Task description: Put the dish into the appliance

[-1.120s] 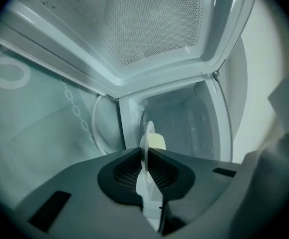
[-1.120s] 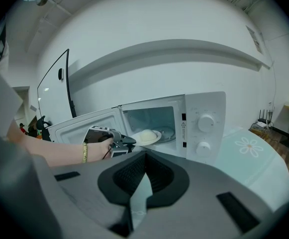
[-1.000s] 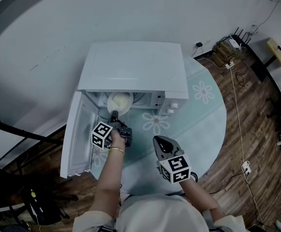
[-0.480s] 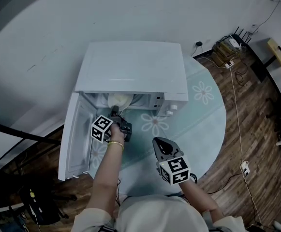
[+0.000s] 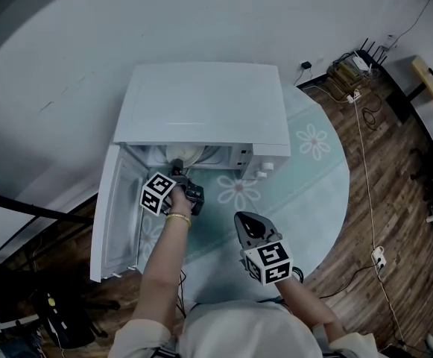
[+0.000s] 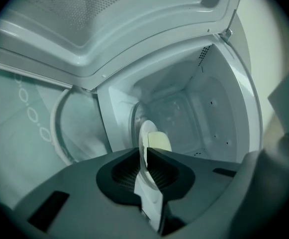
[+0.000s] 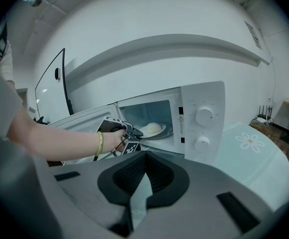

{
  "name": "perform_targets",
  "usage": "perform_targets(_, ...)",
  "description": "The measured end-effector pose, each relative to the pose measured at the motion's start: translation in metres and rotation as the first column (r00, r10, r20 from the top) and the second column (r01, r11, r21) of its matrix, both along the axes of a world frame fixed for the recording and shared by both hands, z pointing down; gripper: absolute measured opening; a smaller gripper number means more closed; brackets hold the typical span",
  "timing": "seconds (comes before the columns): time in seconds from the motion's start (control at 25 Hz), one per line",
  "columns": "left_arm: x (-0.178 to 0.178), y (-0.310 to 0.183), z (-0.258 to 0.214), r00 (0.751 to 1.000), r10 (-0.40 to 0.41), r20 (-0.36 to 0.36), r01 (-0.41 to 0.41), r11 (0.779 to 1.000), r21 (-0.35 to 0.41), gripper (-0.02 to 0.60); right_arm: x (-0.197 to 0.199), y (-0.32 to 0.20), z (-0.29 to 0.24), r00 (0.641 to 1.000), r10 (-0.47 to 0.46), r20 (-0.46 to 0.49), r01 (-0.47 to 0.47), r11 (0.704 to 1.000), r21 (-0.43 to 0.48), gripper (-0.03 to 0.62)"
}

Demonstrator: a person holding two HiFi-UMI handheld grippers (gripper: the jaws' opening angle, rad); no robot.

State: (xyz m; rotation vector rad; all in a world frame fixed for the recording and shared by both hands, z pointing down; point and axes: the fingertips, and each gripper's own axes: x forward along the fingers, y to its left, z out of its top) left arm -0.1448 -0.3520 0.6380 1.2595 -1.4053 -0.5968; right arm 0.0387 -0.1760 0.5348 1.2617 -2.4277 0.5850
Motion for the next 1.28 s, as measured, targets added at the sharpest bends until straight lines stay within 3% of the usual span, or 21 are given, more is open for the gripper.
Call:
perform_targets(0.36, -0.005, 0.000, -0.001, 1.000, 0.002, -0.027, -0.002, 1.000, 0.012, 0.041, -0.003, 0.002, -0.001, 1.000, -0.003, 0.002, 0.003, 1.000, 0.000, 0.005)
perform_targets(0.56, -0.009, 0.005, -0.002, 1.000, 0.001, -0.016, -0.001, 1.000, 0.009, 0.164, -0.002, 0.006, -0.003, 1.000, 0.001, 0.000, -0.001, 1.000, 0.000, 0.005)
perform_targets(0.8, -0.003, 0.016, -0.012, 0.999, 0.039, -0.016, -0.038, 0.999, 0.020, 0.181, -0.005, 0.013, -0.009, 1.000, 0.006, 0.008, -0.006, 1.000, 0.015, 0.005)
perform_targets(1.2, 0.019, 0.061, -0.051, 0.976, 0.201, 0.088, -0.208, 0.975, 0.079, 0.178, 0.000, 0.032, -0.023, 0.998, 0.061, 0.012, -0.061, 0.997, 0.044, 0.005)
perform_targets(1.28, 0.024, 0.075, -0.060, 0.961, 0.245, 0.126, -0.257, 0.963, 0.085, 0.142, 0.001, 0.037, -0.025, 0.997, 0.075, 0.012, -0.075, 0.996, 0.049, 0.005)
